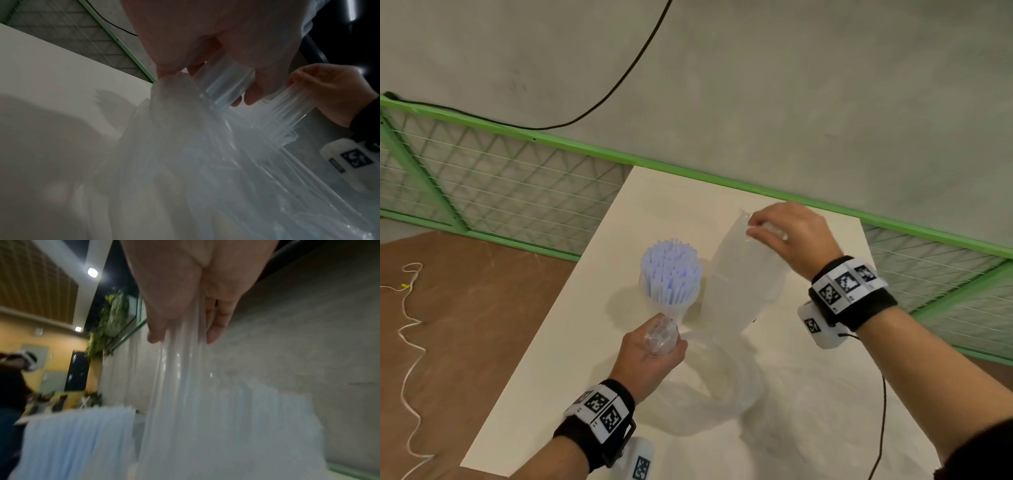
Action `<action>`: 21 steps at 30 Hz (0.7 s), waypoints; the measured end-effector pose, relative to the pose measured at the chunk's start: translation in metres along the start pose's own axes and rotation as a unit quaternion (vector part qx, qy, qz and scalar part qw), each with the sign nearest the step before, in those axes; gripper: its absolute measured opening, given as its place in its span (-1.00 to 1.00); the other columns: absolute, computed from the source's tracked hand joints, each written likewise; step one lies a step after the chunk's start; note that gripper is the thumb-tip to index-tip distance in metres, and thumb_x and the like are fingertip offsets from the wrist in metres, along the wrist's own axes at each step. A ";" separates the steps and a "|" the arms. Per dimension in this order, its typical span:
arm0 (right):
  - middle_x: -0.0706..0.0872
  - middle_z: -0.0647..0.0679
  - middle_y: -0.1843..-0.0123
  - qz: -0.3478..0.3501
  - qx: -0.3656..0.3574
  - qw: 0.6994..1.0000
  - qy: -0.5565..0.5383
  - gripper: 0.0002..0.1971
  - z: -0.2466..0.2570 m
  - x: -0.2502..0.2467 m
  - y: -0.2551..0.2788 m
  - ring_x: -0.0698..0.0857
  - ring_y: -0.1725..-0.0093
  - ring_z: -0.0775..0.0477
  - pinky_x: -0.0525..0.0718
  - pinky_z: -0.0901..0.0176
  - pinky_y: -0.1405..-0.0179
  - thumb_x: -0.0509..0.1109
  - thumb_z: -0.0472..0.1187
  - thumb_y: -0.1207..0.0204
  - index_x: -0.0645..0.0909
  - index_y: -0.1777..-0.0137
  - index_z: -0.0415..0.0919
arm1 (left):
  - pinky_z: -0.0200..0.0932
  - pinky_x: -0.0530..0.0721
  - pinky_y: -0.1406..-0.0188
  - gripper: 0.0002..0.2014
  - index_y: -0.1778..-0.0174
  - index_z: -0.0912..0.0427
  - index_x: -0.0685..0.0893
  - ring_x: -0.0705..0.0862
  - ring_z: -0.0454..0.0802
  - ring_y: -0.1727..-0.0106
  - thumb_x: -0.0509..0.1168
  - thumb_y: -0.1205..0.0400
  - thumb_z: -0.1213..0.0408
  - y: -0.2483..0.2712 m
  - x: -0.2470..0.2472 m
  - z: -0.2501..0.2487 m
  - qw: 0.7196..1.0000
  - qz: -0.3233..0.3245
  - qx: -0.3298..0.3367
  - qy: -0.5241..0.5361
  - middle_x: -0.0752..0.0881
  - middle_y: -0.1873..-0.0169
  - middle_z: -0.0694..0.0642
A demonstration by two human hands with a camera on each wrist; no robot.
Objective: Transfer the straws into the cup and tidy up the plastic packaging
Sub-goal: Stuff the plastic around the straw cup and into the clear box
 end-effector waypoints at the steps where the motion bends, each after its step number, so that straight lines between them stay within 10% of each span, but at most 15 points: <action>1: 0.81 -0.08 -0.03 0.013 -0.012 1.000 0.017 -0.70 0.001 0.010 0.007 0.73 -0.09 -0.16 0.65 0.03 -0.08 0.32 0.03 -0.62 0.77 -0.07 -0.15 | -0.25 0.50 0.36 -0.79 0.24 0.35 0.56 0.49 -0.02 0.40 0.47 -0.47 0.34 0.000 0.000 0.000 1.000 -0.001 0.001 -0.004 0.58 0.34 0.36; 12: 0.23 0.18 -0.70 0.227 0.004 0.966 0.121 -0.35 0.000 0.054 0.048 0.07 -0.73 -0.07 0.06 -0.12 -0.62 -0.29 0.28 -0.70 0.15 -0.71 0.08 | -0.23 0.52 0.33 -0.80 0.23 0.30 0.58 0.50 0.00 0.38 0.46 -0.42 0.29 0.001 0.001 0.001 1.000 -0.008 -0.001 -0.004 0.59 0.35 0.32; 18: 0.07 0.28 -0.73 0.226 0.065 0.963 0.133 -0.13 0.017 0.055 0.039 -0.01 -0.73 -0.16 0.04 -0.46 -0.51 -0.05 0.63 -0.38 0.05 -0.67 0.31 | -0.26 0.52 0.33 -0.80 0.24 0.26 0.59 0.52 0.08 0.37 0.46 -0.40 0.25 0.000 0.001 0.001 1.000 -0.015 0.004 -0.011 0.60 0.36 0.28; 21: 0.30 0.27 -0.66 0.184 0.087 0.967 0.150 -0.33 0.020 0.064 0.028 0.20 -0.68 -0.17 0.12 -0.46 -0.39 0.01 0.53 -0.48 0.28 -0.57 0.34 | -0.26 0.53 0.33 -0.83 0.24 0.27 0.60 0.51 0.00 0.39 0.48 -0.45 0.35 0.000 0.003 0.000 1.000 -0.010 0.010 -0.006 0.60 0.37 0.27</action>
Point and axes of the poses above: each hand's wrist, its own y-axis away from the middle knuckle, its own x-axis out of the palm, z = x × y, the point moved 3 cm from there along -y, towards the middle knuckle
